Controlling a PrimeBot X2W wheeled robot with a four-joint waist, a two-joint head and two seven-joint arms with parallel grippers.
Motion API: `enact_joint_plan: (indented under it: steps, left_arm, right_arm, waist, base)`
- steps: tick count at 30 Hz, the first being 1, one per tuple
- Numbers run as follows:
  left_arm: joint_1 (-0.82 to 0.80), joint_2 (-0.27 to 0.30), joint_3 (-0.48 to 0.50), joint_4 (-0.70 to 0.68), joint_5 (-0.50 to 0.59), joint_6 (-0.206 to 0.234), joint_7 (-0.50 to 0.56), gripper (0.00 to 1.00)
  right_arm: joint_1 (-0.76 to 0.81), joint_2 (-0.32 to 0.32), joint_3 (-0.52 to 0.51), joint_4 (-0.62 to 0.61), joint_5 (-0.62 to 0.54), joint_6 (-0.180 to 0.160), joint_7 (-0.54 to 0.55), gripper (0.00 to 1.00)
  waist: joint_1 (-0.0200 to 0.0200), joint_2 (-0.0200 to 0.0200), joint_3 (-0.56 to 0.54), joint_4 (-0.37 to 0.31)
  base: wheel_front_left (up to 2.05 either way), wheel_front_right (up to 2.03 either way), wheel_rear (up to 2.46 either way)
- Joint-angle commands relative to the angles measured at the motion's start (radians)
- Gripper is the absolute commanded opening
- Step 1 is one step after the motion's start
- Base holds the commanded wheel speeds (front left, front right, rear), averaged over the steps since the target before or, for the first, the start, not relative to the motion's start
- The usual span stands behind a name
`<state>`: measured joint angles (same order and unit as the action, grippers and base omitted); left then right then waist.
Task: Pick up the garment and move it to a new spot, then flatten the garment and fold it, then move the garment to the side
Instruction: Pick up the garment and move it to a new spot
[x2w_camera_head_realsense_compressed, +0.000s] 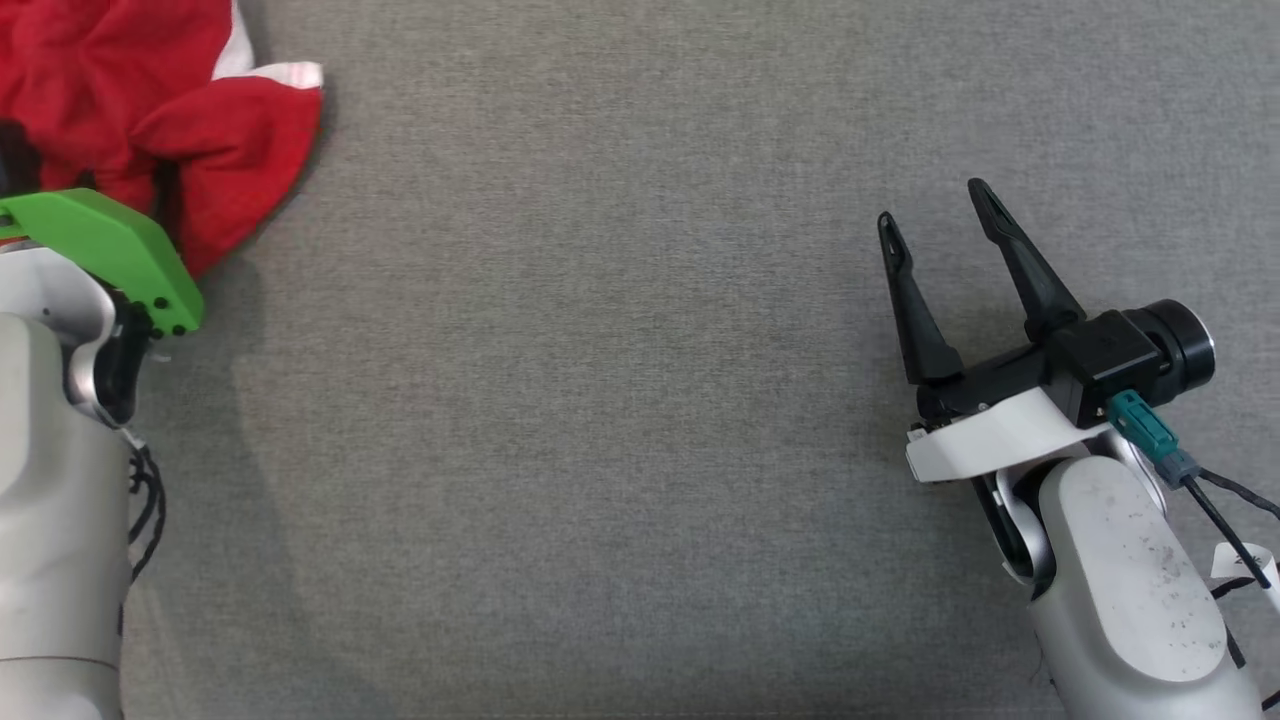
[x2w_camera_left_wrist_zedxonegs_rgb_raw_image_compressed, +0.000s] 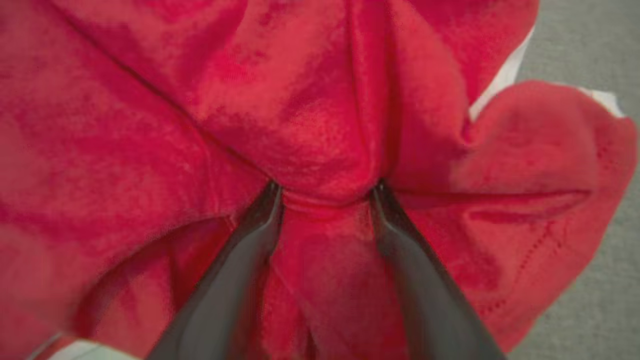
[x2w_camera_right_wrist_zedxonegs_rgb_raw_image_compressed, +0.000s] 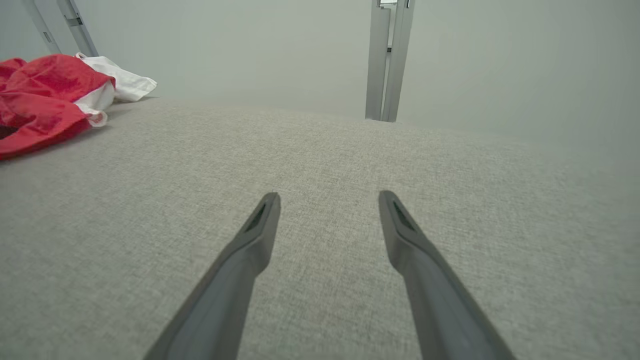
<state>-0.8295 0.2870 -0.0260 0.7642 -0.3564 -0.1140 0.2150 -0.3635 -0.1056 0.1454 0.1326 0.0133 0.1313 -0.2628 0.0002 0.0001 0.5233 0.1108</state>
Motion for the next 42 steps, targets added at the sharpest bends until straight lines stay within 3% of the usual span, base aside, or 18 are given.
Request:
enact_joint_plan:
  steps: [1, 12, 24, 31, 35, 42]
  left_arm:
    - [-0.017, 0.022, -0.003, 0.01, 0.009, 0.001, 0.009, 0.0]
    - [0.111, 0.116, 0.006, -0.203, -0.029, -0.011, -0.018, 0.0]
    - [0.261, 0.173, 0.055, -0.719, -0.098, 0.019, 0.128, 0.0]
    - [0.33, 0.132, 0.0, -0.985, -0.179, 0.01, 0.226, 0.0]
    - [0.377, 0.097, -0.03, -1.099, -0.246, 0.009, 0.261, 0.0]
    - [0.455, -0.036, -0.17, -1.238, -0.465, 0.001, 0.324, 0.0]
  right_arm:
    - [-0.014, 0.008, 0.0, 0.003, 0.009, -0.001, -0.003, 1.0]
    - [0.088, 0.04, -0.025, 0.037, 0.024, -0.001, -0.003, 1.0]
    - [0.164, 0.051, -0.026, 0.056, 0.042, -0.001, -0.003, 1.0]
    - [0.186, 0.053, -0.027, 0.056, 0.049, -0.001, -0.003, 1.0]
    - [0.194, 0.054, -0.02, 0.053, 0.07, -0.001, -0.003, 1.0]
    - [0.22, 0.055, -0.016, 0.05, 0.11, -0.001, -0.003, 1.0]
  waist:
    - [-0.0002, -0.0001, 0.054, -0.088]
    - [-0.0002, -0.0001, -0.101, -0.083]
    - [-0.0002, -0.0001, -0.253, -0.074]
    - [-0.0002, -0.0001, -0.294, -0.12]
    - [-0.0002, -0.0001, -0.312, -0.187]
    - [-0.0002, -0.0001, -0.327, -0.331]
  base:
    - [0.0, 0.0, 0.0]
    - [0.0, 0.0, 0.0]
    - [0.0, 0.0, 0.0]
    - [0.0, 0.0, 0.0]
    - [0.0, 0.0, 0.0]
    - [0.0, 0.0, 0.0]
